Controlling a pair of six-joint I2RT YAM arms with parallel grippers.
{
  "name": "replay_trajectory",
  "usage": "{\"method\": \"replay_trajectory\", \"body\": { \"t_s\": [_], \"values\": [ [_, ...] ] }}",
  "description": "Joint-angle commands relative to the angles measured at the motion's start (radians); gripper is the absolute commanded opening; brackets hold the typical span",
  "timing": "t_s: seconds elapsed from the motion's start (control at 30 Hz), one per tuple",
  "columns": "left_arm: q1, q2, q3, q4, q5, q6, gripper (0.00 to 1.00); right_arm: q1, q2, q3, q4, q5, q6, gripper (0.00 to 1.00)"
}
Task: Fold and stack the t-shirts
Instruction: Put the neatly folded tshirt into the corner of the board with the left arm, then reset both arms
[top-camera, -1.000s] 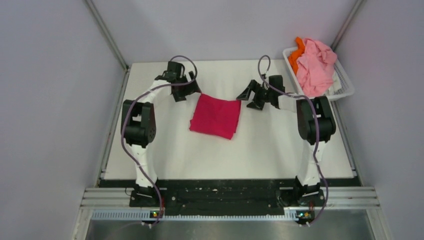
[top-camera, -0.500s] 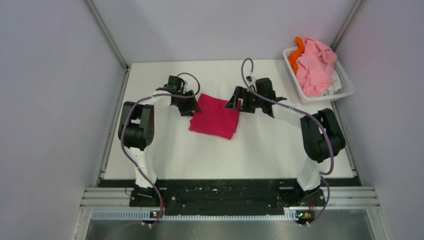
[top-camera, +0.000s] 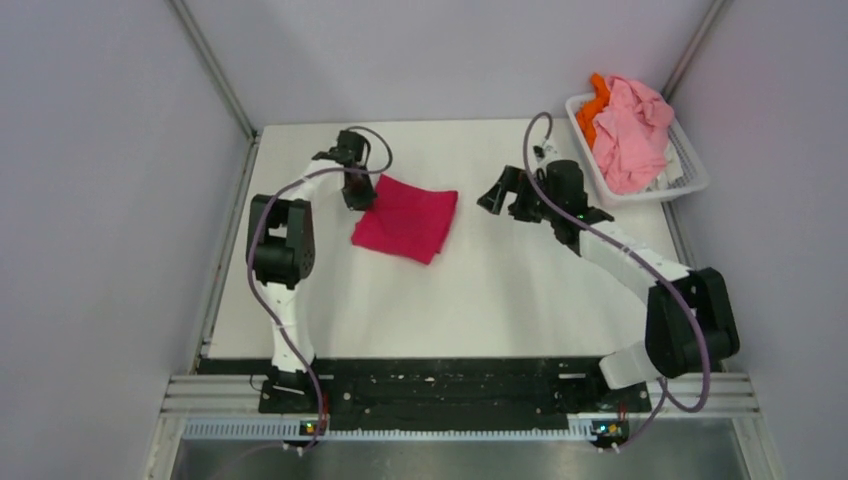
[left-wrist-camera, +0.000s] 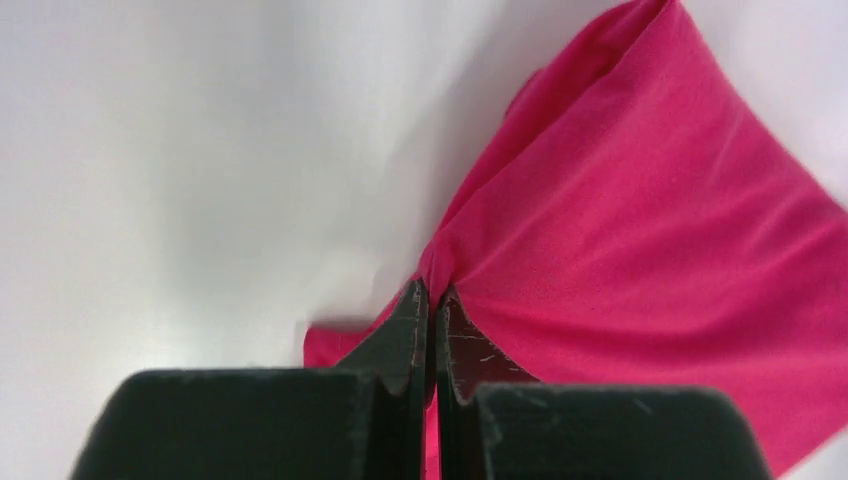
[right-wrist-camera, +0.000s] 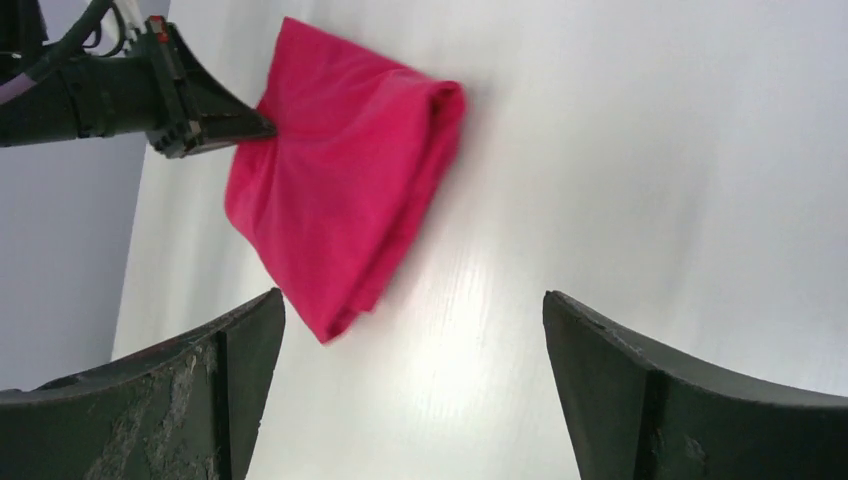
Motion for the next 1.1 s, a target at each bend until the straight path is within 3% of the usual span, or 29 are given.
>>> {"method": "replay_trajectory", "body": {
  "t_s": [0.0, 0.13, 0.37, 0.5, 0.63, 0.67, 0.7, 0.73, 0.77, 0.8, 0.93, 1.07],
  "values": [
    [0.102, 0.04, 0.189, -0.128, -0.374, 0.076, 0.0, -0.052, -0.148, -0.053, 0.019, 0.127, -0.074, 0.99],
    [0.186, 0.106, 0.276, -0.005, -0.392, 0.214, 0.0, -0.091, -0.224, -0.061, -0.035, 0.192, -0.139, 0.99],
    [0.367, 0.398, 0.772, -0.081, -0.319, 0.338, 0.0, -0.097, -0.302, -0.103, -0.049, 0.302, -0.186, 0.99],
    [0.458, 0.445, 0.839, -0.009, -0.198, 0.301, 0.0, -0.1, -0.313, -0.129, -0.047, 0.356, -0.198, 0.99],
    [0.506, 0.426, 0.84, 0.034, -0.181, 0.268, 0.01, -0.099, -0.296, -0.124, -0.047, 0.37, -0.205, 0.99],
    [0.51, 0.417, 0.839, 0.034, -0.186, 0.276, 0.12, -0.1, -0.289, -0.121, -0.047, 0.37, -0.204, 0.99],
    [0.509, 0.404, 0.836, 0.034, -0.2, 0.29, 0.36, -0.1, -0.284, -0.12, -0.046, 0.367, -0.204, 0.99],
    [0.51, 0.392, 0.835, 0.034, -0.211, 0.303, 0.7, -0.099, -0.279, -0.119, -0.046, 0.366, -0.203, 0.99],
    [0.511, 0.38, 0.835, 0.031, -0.221, 0.31, 0.94, -0.099, -0.276, -0.117, -0.048, 0.364, -0.2, 0.99],
    [0.511, 0.364, 0.835, 0.027, -0.225, 0.315, 0.98, -0.099, -0.274, -0.117, -0.048, 0.363, -0.196, 0.99],
    [0.506, 0.264, 0.796, -0.008, -0.189, 0.29, 0.99, -0.099, -0.294, -0.118, -0.073, 0.36, -0.167, 0.99],
    [0.48, 0.093, 0.625, 0.022, -0.09, 0.23, 0.99, -0.099, -0.375, -0.176, -0.077, 0.337, -0.133, 0.99]
  ]
}}
